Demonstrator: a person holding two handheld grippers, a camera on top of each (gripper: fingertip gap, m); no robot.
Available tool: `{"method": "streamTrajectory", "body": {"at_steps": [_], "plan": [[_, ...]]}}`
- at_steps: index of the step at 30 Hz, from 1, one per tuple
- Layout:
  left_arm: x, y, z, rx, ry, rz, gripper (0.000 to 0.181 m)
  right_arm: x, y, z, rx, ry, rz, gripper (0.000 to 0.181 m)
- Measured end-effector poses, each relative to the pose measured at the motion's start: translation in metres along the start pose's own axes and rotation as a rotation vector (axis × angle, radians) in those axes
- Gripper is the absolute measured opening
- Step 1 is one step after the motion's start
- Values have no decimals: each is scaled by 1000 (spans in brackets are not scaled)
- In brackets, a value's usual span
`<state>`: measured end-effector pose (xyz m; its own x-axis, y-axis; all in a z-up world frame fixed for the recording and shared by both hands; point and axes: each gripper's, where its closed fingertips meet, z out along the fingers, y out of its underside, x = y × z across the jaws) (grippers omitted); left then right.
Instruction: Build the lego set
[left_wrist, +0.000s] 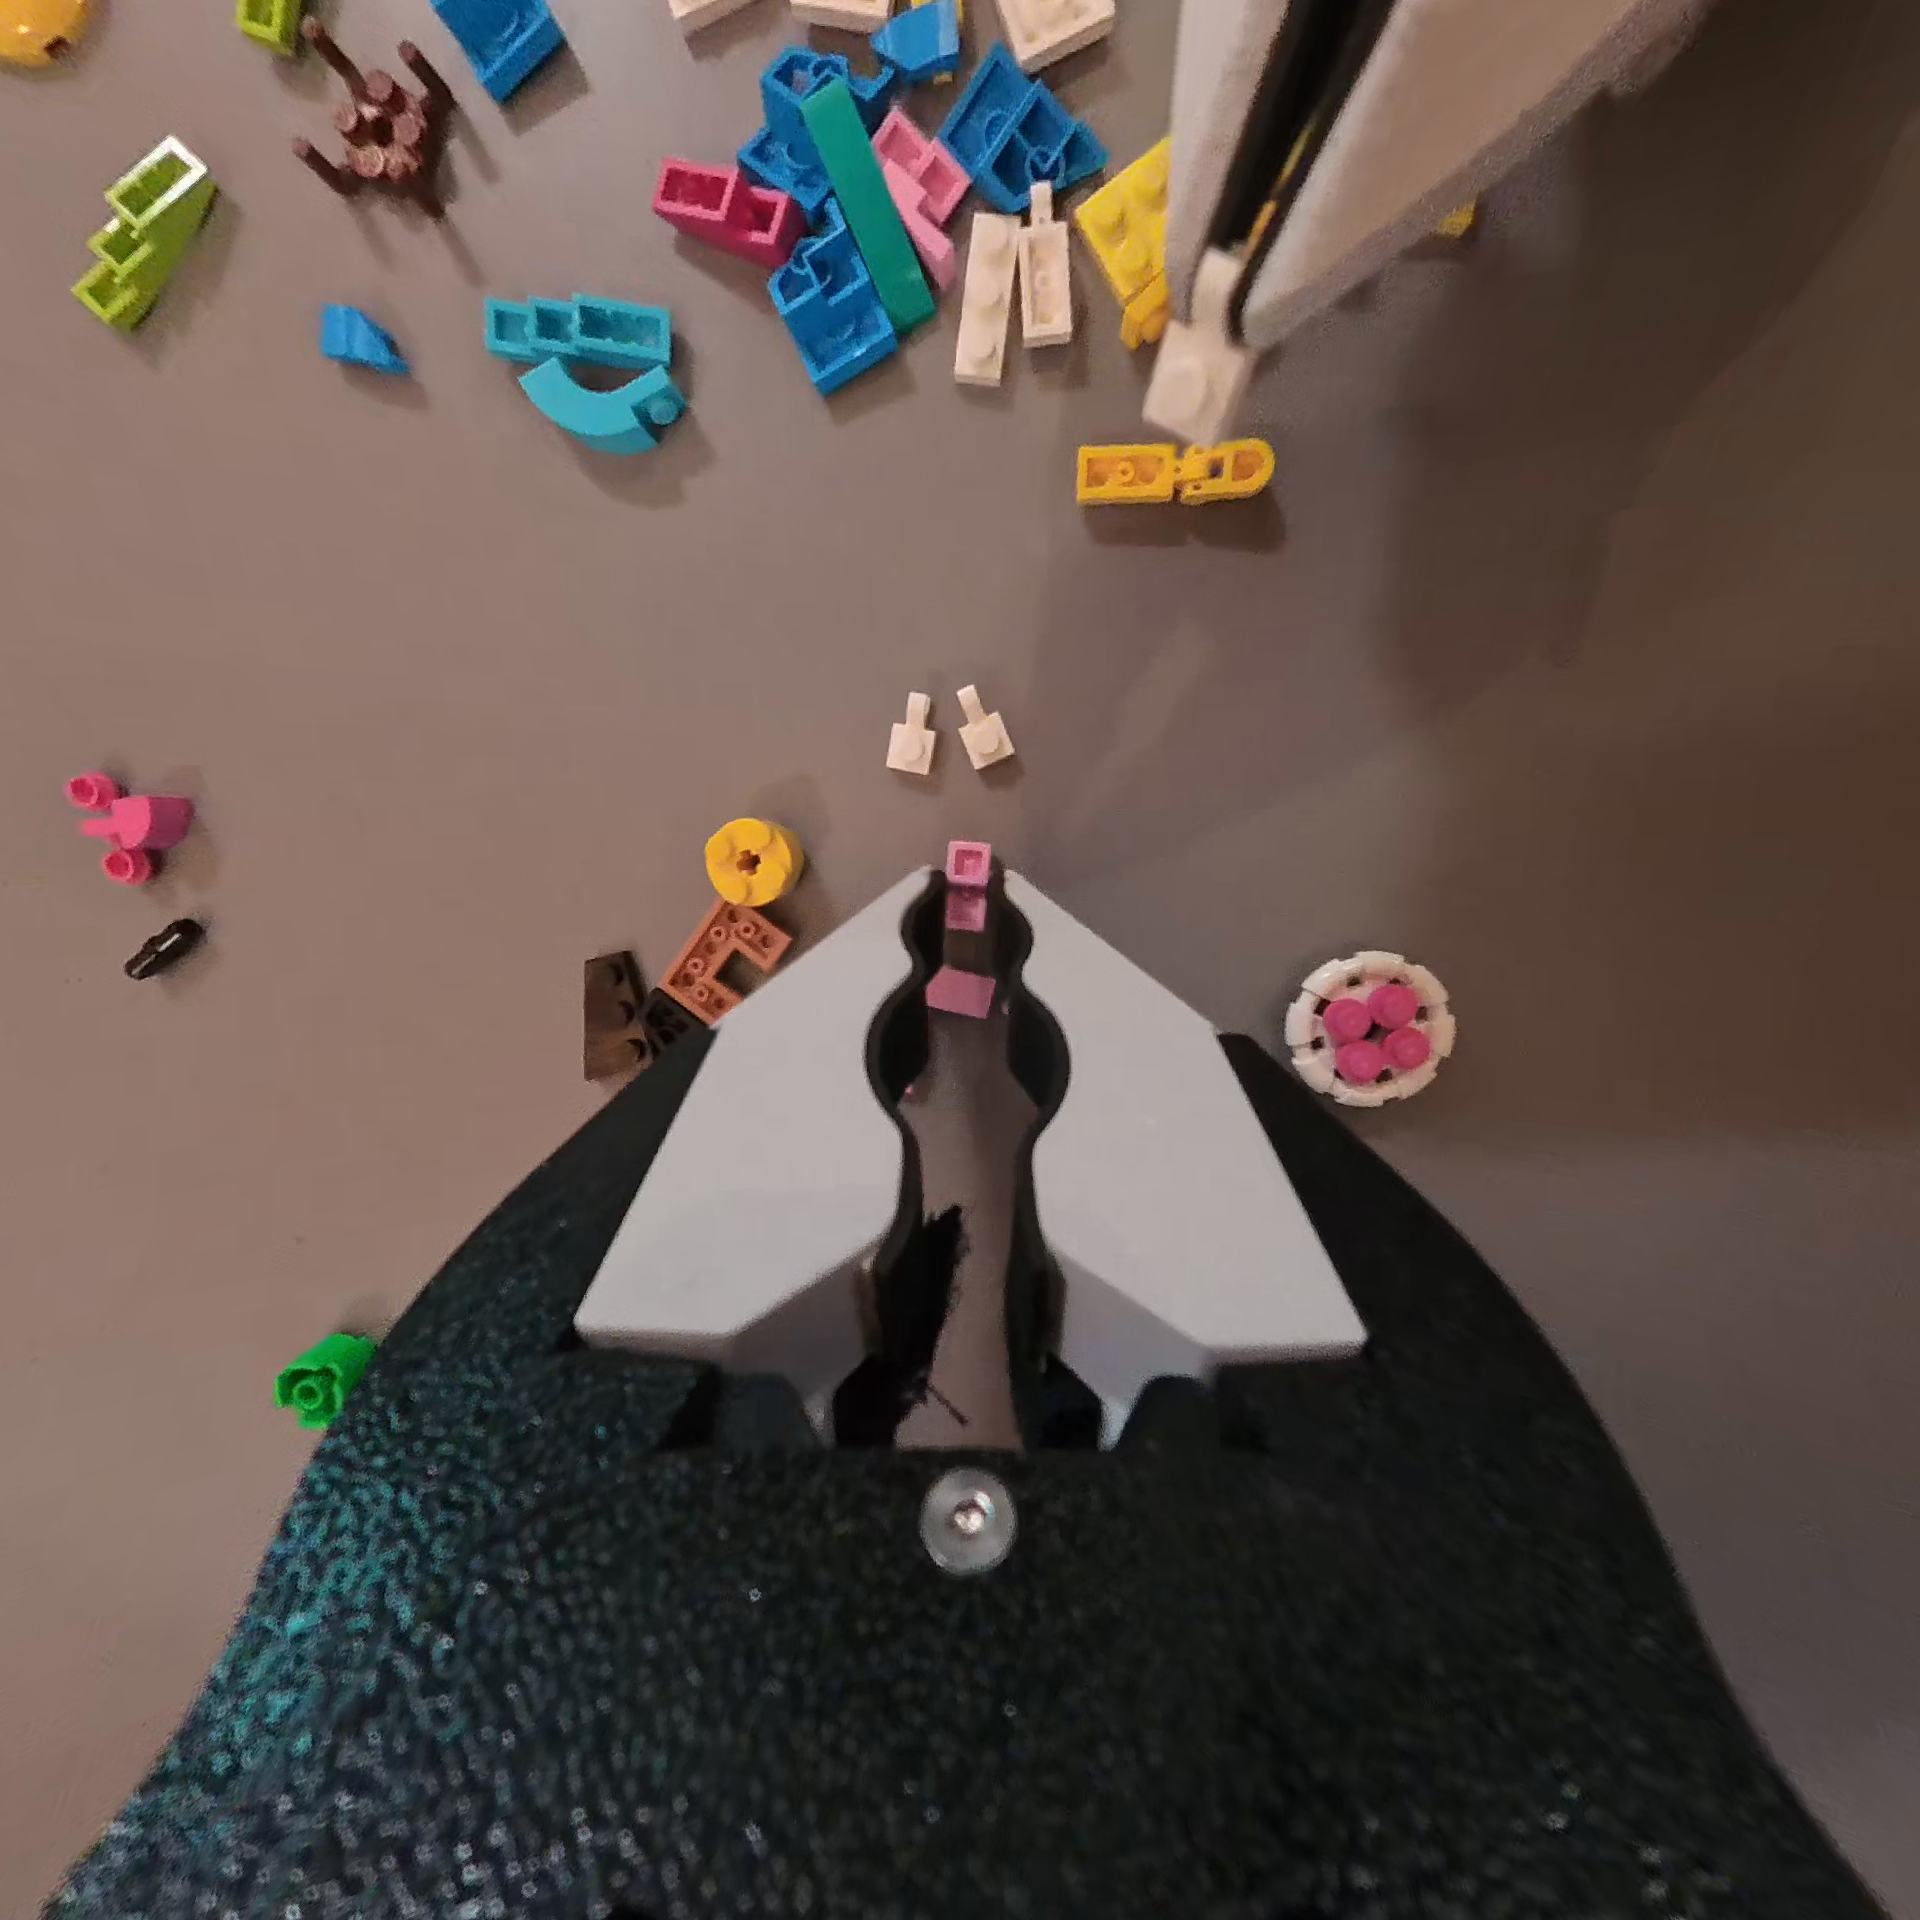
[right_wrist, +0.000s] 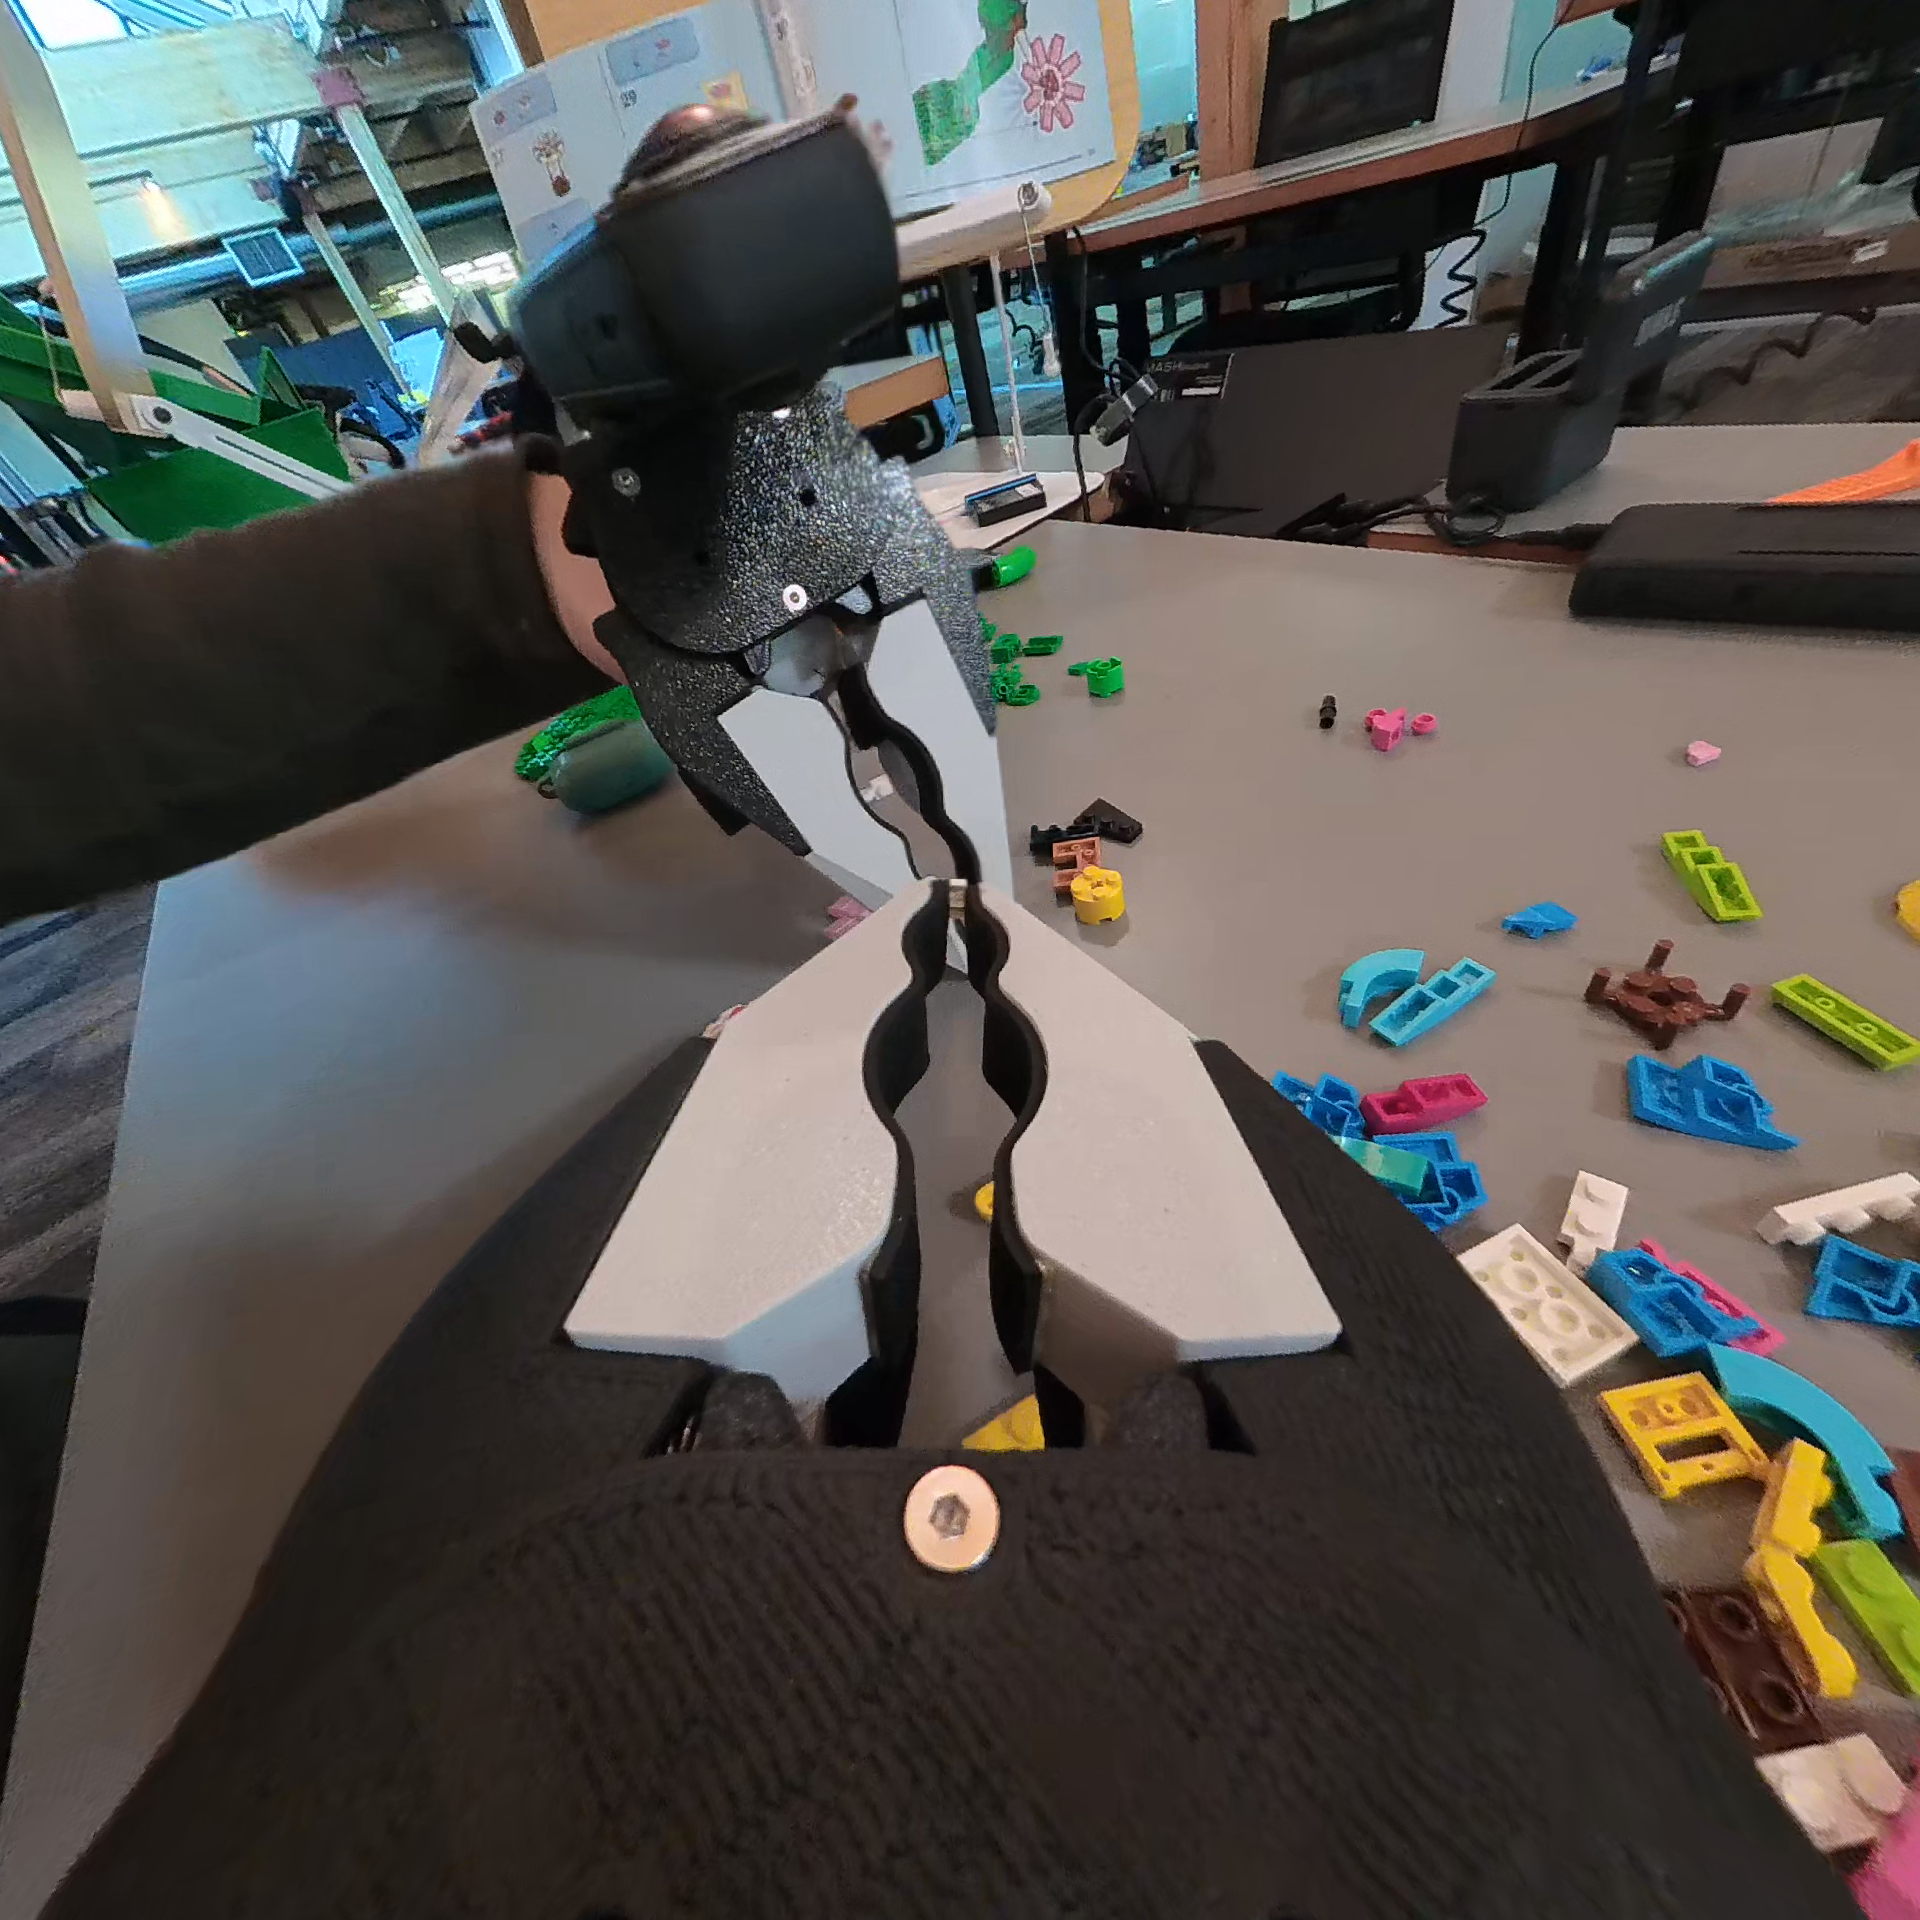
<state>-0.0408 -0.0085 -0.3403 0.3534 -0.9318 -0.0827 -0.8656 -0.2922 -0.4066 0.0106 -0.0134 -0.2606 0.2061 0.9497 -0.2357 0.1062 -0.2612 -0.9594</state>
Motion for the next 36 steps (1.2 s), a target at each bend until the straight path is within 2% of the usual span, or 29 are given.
{"method": "streamTrajectory", "body": {"at_steps": [1, 5, 9, 11, 15, 17, 19, 23, 29, 33, 36], "plan": [[0, 1, -1, 9, -9, 7, 5, -1, -1, -1, 1, -5, 6, 2], [8, 3, -11, 113, -84, 9, 5, -7, -8, -3, 12, -28, 7, 2], [31, 17, -38, 198, -204, -7, 5, -18, -11, -4, 2, -62, -3, 2], [47, 20, -54, 282, -225, -54, 5, -29, -12, -1, -2, -111, 21, 2], [82, 2, -93, 621, -98, -245, 5, -65, -9, 9, -6, -242, 6, 1], [92, -6, -113, 773, -19, -349, 5, -77, 3, 16, -69, -258, -50, 2], [95, -7, -125, 858, 8, -424, 5, -82, 23, 21, -171, -248, -155, 2], [93, 2, -127, 880, -39, -471, 5, -85, 59, 22, -369, -256, -284, 2], [98, -2, -111, 874, -3, -479, 5, -87, 90, 19, -537, -294, -380, 2], [99, -8, -109, 887, 16, -481, 5, -83, 100, -3, -597, -360, -342, 3], [101, -12, -110, 907, 33, -484, 5, -80, 101, -8, -602, -375, -335, 5]]}}
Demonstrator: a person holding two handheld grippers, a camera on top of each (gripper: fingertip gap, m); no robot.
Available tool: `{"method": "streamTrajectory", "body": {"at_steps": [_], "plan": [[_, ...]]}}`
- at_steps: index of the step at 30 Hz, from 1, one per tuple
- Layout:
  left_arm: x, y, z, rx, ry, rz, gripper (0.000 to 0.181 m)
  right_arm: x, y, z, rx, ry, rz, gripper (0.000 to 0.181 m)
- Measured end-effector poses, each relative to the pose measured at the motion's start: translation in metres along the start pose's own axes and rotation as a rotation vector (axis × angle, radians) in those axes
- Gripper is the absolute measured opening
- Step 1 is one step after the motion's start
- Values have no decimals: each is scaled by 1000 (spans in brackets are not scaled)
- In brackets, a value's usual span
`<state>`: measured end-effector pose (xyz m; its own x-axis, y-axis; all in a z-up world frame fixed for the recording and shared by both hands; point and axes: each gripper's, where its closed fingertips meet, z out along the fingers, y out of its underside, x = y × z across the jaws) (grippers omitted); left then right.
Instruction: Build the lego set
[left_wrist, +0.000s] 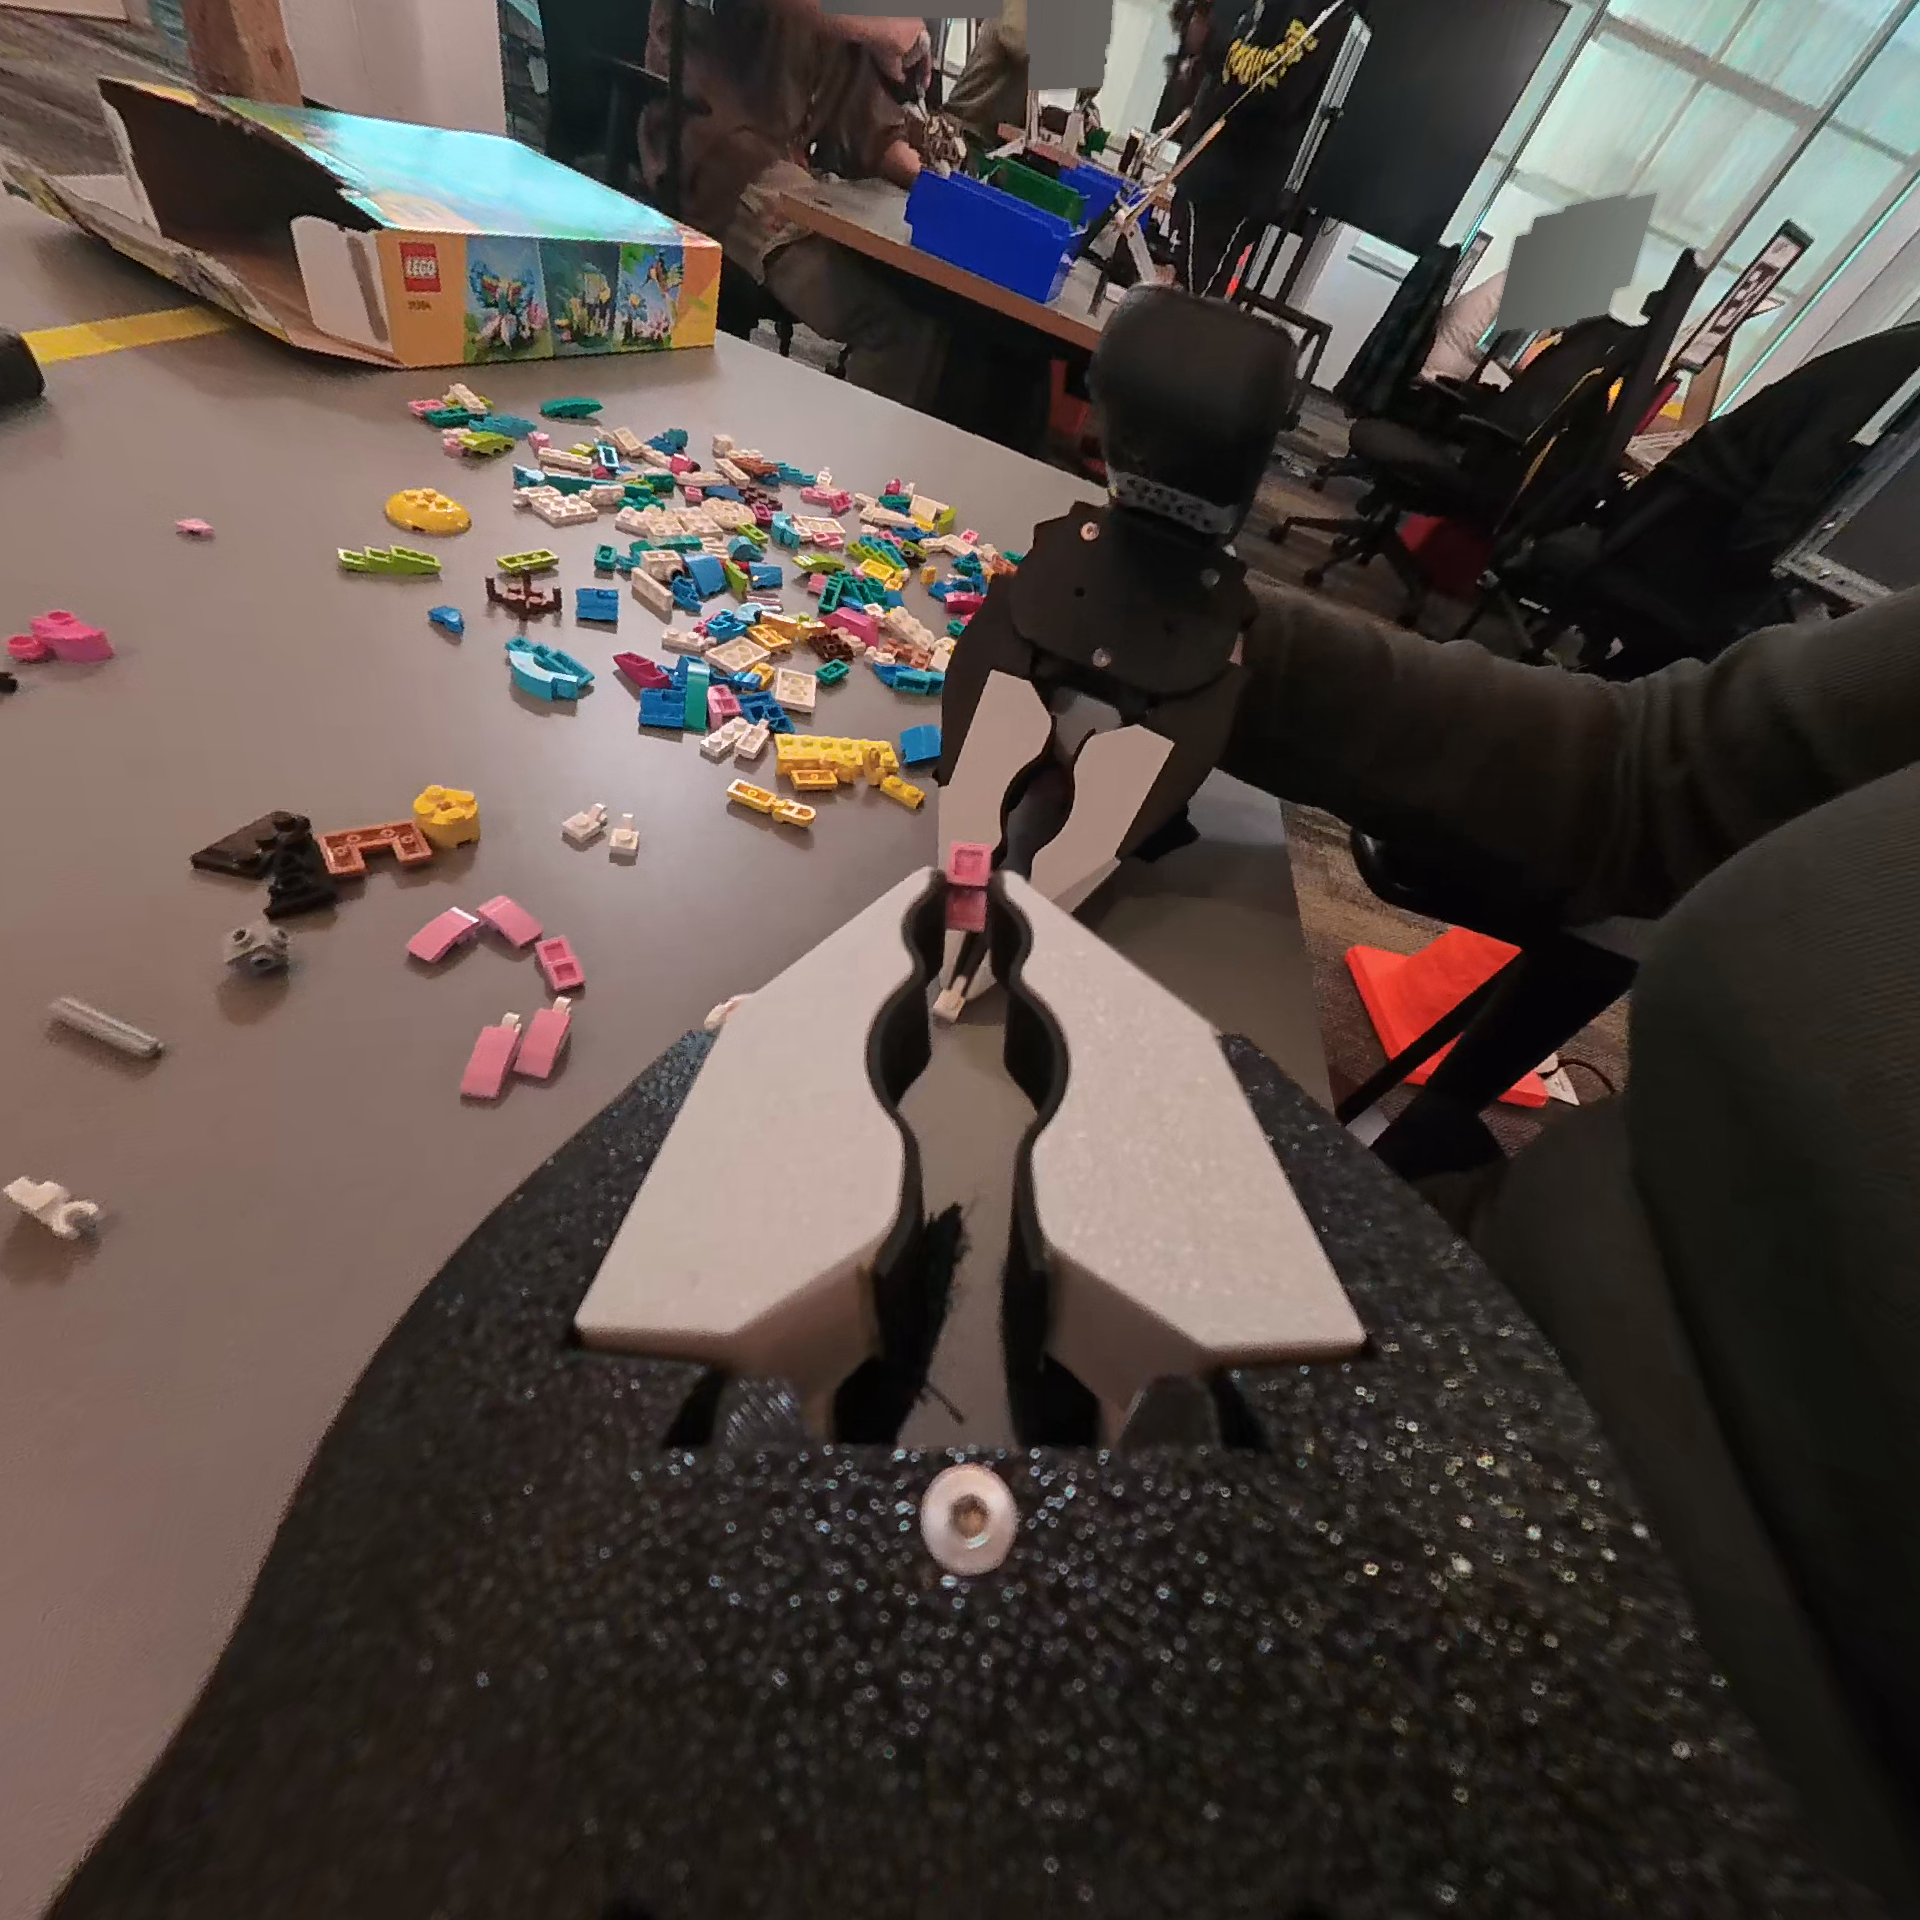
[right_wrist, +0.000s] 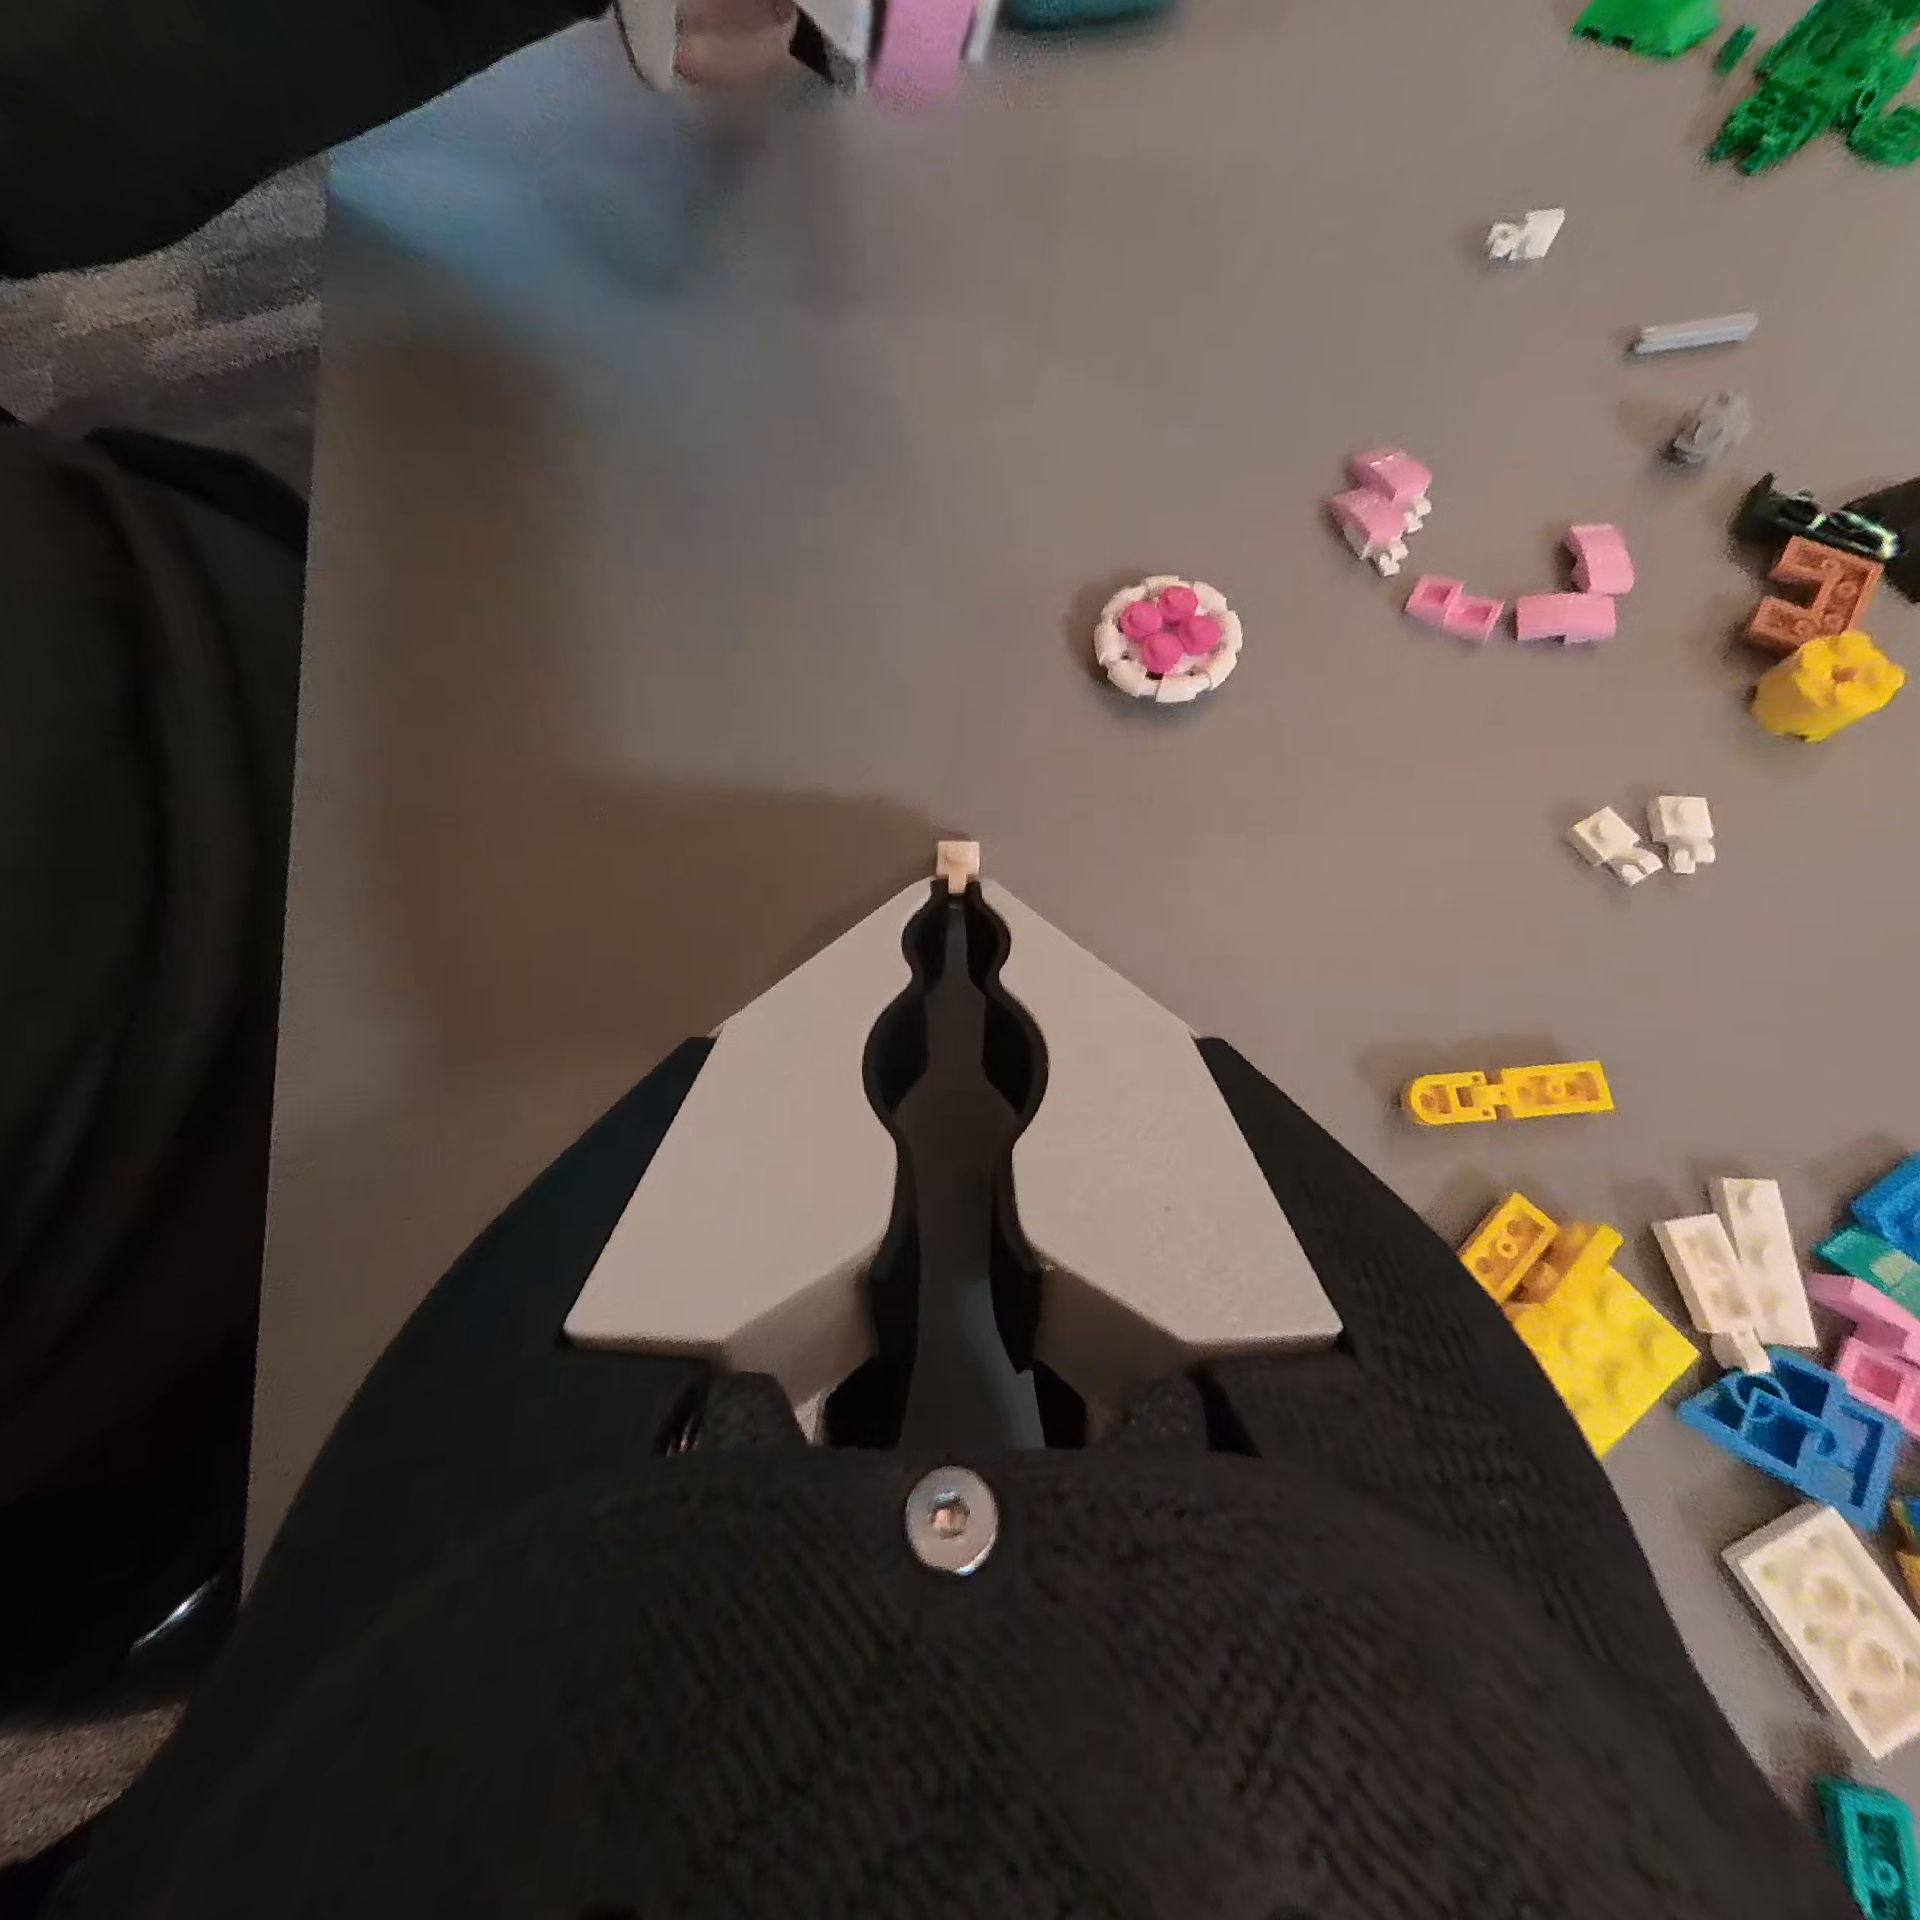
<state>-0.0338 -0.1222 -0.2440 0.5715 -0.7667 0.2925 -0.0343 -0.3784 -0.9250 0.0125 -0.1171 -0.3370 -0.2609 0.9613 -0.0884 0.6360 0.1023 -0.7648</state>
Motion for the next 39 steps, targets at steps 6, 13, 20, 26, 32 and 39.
{"method": "streamTrajectory", "body": {"at_steps": [6, 13, 20, 26, 32, 39], "plan": [[16, -14, 5, 106, 115, -60, 5, 1, -50, -30, 240, 34, -22, 17], [46, -49, 0, 355, 310, -178, 4, -25, -140, -78, 754, -58, 77, 16], [51, -55, -3, 421, 286, -82, 4, -30, -143, -80, 775, -177, 202, 10], [47, -48, 2, 377, 214, -31, 4, -30, -140, -76, 753, -173, 201, 7], [43, -40, 6, 329, 169, -11, 4, -26, -135, -67, 709, -149, 205, 6], [4, -33, -16, 244, -149, 133, 45, -8, -78, -20, 115, -15, 5, 7]]}}
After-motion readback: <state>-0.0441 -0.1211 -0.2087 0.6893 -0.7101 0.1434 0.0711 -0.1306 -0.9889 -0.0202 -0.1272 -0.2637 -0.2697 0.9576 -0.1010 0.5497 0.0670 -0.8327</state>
